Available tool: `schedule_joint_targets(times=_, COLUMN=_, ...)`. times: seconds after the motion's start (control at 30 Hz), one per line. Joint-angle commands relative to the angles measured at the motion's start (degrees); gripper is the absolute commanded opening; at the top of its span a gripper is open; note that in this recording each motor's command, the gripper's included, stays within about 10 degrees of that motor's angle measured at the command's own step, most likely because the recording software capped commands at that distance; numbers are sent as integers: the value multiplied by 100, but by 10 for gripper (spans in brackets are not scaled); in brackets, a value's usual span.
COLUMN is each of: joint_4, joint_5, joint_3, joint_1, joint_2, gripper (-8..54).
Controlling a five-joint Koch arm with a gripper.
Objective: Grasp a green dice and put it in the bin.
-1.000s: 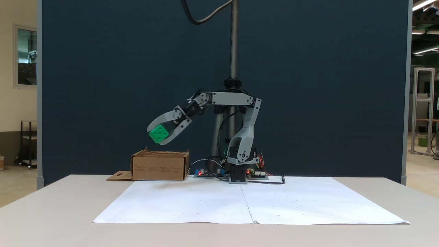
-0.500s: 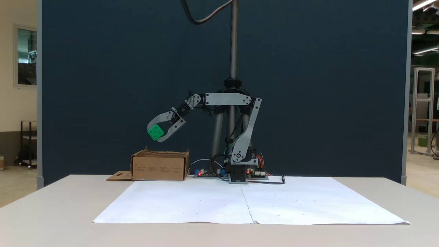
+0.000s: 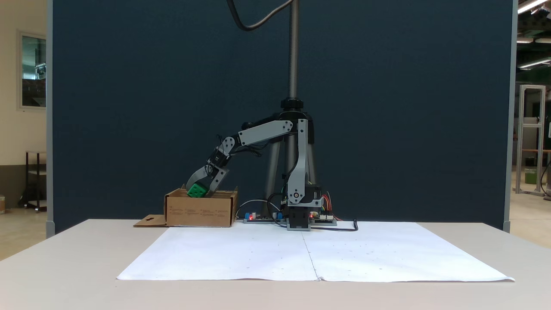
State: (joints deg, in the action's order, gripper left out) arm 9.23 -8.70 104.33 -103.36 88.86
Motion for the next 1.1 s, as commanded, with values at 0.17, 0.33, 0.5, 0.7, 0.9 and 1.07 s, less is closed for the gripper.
schedule_joint_targets(times=0.17, joint_4=-527, joint_5=-475, joint_3=-281, joint_1=-114, joint_2=44, gripper=300)
schedule_joint_targets(times=0.33, joint_4=-527, joint_5=-439, joint_3=-299, joint_1=-105, joint_2=79, gripper=300)
schedule_joint_targets(times=0.5, joint_4=-519, joint_5=545, joint_3=-765, joint_1=-18, joint_2=246, gripper=300)
schedule_joint_targets(times=0.7, joint_4=-457, joint_5=1951, joint_3=-1617, joint_1=1090, joint_2=844, gripper=300)
schedule_joint_targets(times=0.9, joint_4=-413, joint_5=1960, joint_3=-1617, joint_1=2320, joint_2=1213, gripper=383)
schedule_joint_targets(times=1.07, joint_4=-422, joint_5=1960, joint_3=-1617, joint_1=3480, joint_2=1512, gripper=410)
